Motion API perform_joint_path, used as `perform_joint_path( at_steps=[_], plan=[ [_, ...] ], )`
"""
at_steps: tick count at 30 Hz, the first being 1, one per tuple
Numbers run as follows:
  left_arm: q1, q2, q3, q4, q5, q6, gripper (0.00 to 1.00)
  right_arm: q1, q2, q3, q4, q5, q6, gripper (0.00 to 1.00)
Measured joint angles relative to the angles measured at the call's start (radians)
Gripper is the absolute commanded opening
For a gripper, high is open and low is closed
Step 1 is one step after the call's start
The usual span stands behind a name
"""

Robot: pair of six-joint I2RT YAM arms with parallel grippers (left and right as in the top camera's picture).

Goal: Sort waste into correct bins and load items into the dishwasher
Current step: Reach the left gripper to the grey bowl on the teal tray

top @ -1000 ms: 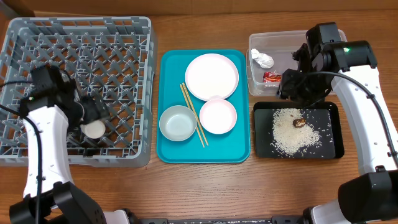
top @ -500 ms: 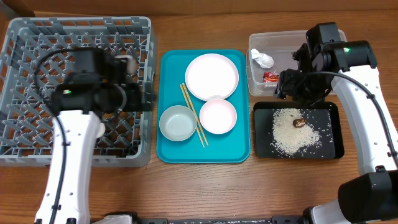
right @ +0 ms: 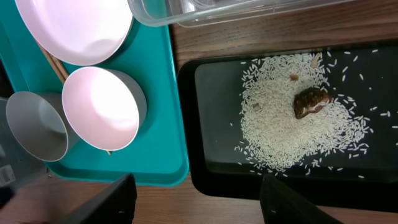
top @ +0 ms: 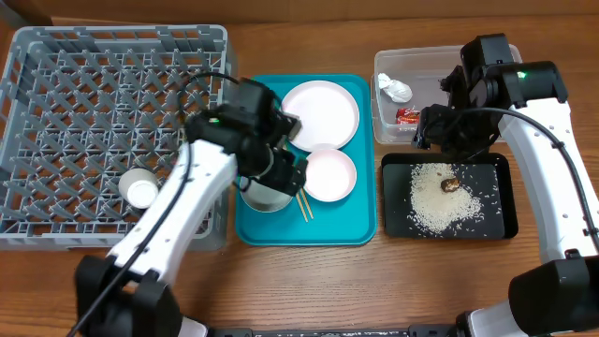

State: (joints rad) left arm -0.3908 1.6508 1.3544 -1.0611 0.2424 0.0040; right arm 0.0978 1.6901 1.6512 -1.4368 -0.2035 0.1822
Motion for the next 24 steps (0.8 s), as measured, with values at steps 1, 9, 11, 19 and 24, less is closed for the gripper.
perform_joint_path(
  at_steps=[1, 9, 11, 19, 24],
  plan=[
    [-0.017, 0.022, 0.000, -0.006, -0.016, 0.000, 0.86, 0.000, 0.000, 0.000, 0.000, 0.001, 0.001, 0.66],
    [-0.101, 0.187, 0.000, -0.036, -0.097, 0.004, 0.65, 0.000, 0.000, 0.000, 0.000, 0.001, 0.001, 0.66],
    [-0.107, 0.224, 0.000, -0.036, -0.103, 0.006, 0.55, 0.000, 0.000, 0.000, -0.001, 0.001, 0.001, 0.66],
    [-0.107, 0.310, 0.000, -0.036, -0.134, 0.003, 0.30, 0.000, 0.000, 0.000, -0.008, 0.001, 0.001, 0.66],
    [-0.107, 0.311, 0.000, -0.034, -0.160, 0.002, 0.04, 0.000, 0.000, 0.000, -0.013, 0.001, 0.001, 0.66]
  ],
)
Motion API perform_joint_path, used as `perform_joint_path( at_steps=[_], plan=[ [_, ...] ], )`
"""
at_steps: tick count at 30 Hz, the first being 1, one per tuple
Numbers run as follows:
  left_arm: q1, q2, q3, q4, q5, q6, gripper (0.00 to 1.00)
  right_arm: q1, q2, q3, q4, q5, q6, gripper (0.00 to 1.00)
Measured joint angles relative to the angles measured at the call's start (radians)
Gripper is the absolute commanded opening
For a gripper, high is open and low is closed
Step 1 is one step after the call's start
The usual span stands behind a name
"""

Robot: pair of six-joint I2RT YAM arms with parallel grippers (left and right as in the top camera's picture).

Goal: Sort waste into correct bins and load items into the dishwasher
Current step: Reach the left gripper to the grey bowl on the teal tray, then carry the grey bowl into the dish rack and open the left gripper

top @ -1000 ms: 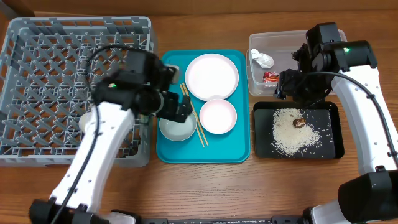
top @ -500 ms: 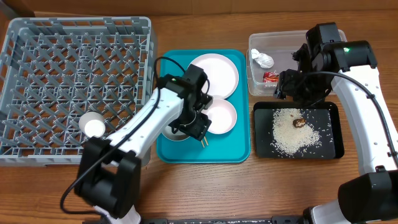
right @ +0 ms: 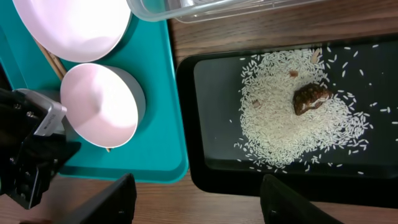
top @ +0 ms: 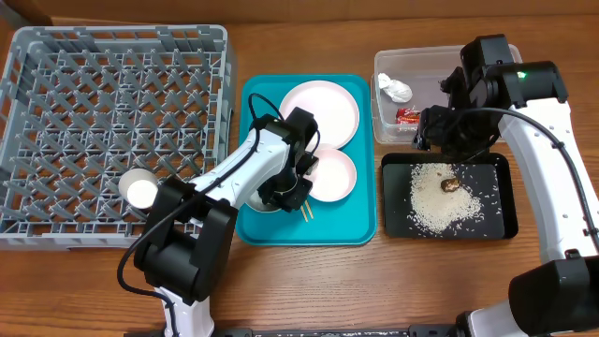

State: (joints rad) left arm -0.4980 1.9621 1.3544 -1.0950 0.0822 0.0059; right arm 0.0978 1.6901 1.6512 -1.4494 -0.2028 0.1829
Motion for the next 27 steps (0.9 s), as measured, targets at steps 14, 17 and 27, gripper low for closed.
perform_joint_path(
  at_steps=[14, 17, 27],
  plan=[
    [0.003, -0.030, 0.194, -0.116, -0.035, 0.000, 0.04, 0.000, 0.000, 0.000, -0.010, 0.000, 0.000, 0.65],
    [0.022, -0.097, 0.258, -0.120, -0.042, 0.000, 0.04, 0.000, 0.000, 0.000, -0.010, 0.000, 0.000, 0.65],
    [0.309, -0.341, 0.336, -0.112, 0.090, 0.097, 0.04, 0.000, 0.000, 0.000, -0.010, 0.000, 0.000, 0.66]
  ],
)
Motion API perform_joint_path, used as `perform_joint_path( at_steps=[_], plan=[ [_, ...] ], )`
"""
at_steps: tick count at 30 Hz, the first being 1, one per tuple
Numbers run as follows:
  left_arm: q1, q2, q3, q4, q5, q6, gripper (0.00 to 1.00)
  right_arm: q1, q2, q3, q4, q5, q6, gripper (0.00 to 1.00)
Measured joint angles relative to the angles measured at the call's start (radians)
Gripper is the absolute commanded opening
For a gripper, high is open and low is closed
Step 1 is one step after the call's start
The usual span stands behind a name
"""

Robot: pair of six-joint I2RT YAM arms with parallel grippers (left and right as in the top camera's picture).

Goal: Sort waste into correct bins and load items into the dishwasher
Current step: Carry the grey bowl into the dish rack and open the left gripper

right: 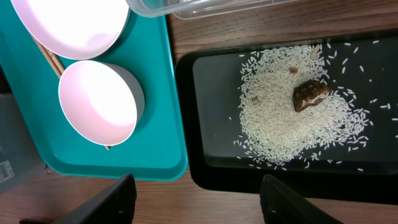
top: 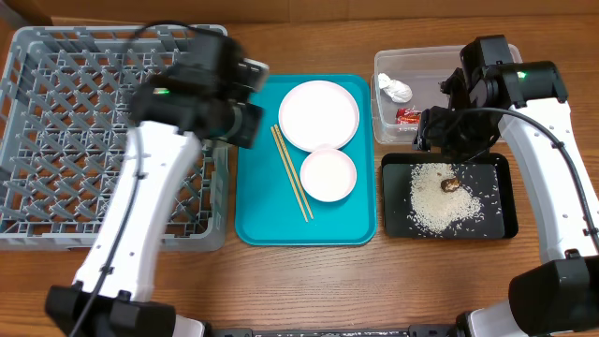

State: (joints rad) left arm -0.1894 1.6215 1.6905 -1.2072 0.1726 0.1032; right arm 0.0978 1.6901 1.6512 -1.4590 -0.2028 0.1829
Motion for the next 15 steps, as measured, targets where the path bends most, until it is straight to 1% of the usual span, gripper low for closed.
perform_joint_path(
  at_steps=[7, 10, 15],
  plan=[
    [0.275, 0.034, 0.000, -0.001, 0.341, 0.161, 0.04, 0.000, 0.000, 0.000, -0.002, 0.000, 0.000, 0.66],
    [0.371, 0.069, 0.000, -0.002, 0.460, 0.204, 0.04, 0.000, 0.000, 0.000, -0.002, 0.000, 0.000, 0.66],
    [0.471, 0.148, 0.000, -0.007, 0.621, 0.247, 0.04, 0.000, 0.000, 0.000, -0.002, 0.000, 0.000, 0.66]
  ],
)
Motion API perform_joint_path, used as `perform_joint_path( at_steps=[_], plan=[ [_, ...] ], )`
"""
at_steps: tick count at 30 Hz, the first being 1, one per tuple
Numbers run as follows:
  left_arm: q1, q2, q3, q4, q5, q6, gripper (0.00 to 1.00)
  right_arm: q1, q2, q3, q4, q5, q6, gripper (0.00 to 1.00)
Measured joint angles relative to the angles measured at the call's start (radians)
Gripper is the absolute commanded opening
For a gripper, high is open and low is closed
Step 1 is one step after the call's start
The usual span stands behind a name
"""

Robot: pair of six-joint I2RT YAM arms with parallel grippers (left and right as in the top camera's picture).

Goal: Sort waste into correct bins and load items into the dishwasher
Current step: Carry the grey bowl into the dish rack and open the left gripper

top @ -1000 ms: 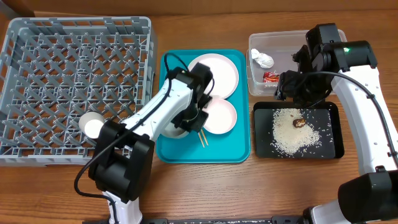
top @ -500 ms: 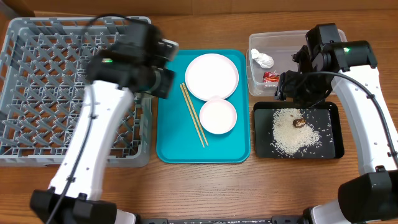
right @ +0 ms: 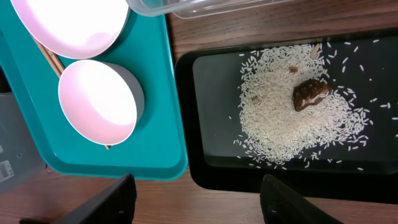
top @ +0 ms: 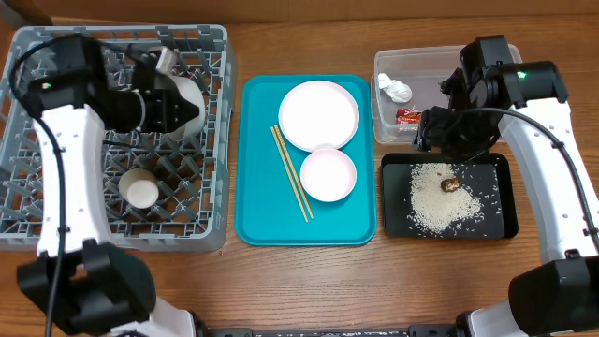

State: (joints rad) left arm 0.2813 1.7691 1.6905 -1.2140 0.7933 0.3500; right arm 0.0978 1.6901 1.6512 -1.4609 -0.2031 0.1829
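Over the grey dish rack [top: 56, 225], my left gripper [top: 180, 110] is shut on a grey cup [top: 187, 92] above the rack's upper right cells. A white cup [top: 142, 192] stands in the rack lower down. The teal tray [top: 257, 220] holds a white plate [top: 320, 114], a white bowl [top: 329, 173] and chopsticks [top: 292, 171]. My right gripper [right: 196, 202] hangs open and empty above the table's front strip, near the black tray [right: 205, 168] of spilled rice [right: 280, 124] with a brown food scrap [right: 311, 94].
A clear plastic bin [top: 386, 131] at the back right holds a crumpled white tissue [top: 395, 89] and a red wrapper [top: 409, 115]. The bowl [right: 99, 102] and plate [right: 68, 25] lie left of the black tray in the right wrist view.
My left gripper has moved left, from the rack's right edge beside the tray to over the rack's upper cells, with the grey cup in it. The right arm has not moved.
The grey cup stood on the tray's lower left with my left gripper at it, covering the chopsticks. Then the cup was gone from the tray and the left arm was at the rack's edge. Now the cup is held over the rack. The right gripper stayed open throughout.
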Motion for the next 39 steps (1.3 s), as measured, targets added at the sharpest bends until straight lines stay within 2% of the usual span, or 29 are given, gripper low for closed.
perform_joint_path(
  at_steps=[7, 15, 21, 28, 29, 31, 32, 34, 39],
  plan=[
    [0.090, 0.129, 0.000, -0.024, 0.191, 0.040, 0.04, 0.000, 0.000, 0.000, -0.002, 0.000, 0.000, 0.66],
    [0.132, 0.242, 0.000, -0.042, 0.298, 0.071, 0.04, 0.000, 0.000, 0.000, -0.002, 0.000, 0.000, 0.66],
    [0.135, 0.269, 0.001, -0.061, 0.345, 0.102, 0.04, 0.000, 0.000, 0.000, -0.002, 0.000, -0.001, 0.66],
    [0.200, 0.271, 0.001, -0.117, 0.337, 0.126, 0.05, 0.000, 0.000, 0.000, -0.002, 0.000, 0.000, 0.66],
    [0.216, 0.272, 0.001, -0.128, 0.332, 0.127, 0.09, 0.000, 0.000, 0.000, -0.002, 0.000, 0.000, 0.66],
    [0.243, 0.276, 0.001, -0.145, 0.301, 0.132, 0.44, 0.000, 0.000, 0.000, -0.002, 0.000, 0.000, 0.66],
    [0.254, 0.279, 0.001, -0.154, 0.275, 0.129, 0.53, 0.000, 0.000, 0.000, -0.002, 0.000, 0.000, 0.66],
    [0.276, 0.289, 0.001, -0.171, 0.237, 0.128, 0.70, 0.000, 0.000, 0.000, -0.001, 0.000, 0.000, 0.66],
    [0.315, 0.298, 0.001, -0.191, 0.182, 0.115, 1.00, 0.000, 0.000, 0.000, -0.003, 0.000, 0.000, 0.66]
  ],
)
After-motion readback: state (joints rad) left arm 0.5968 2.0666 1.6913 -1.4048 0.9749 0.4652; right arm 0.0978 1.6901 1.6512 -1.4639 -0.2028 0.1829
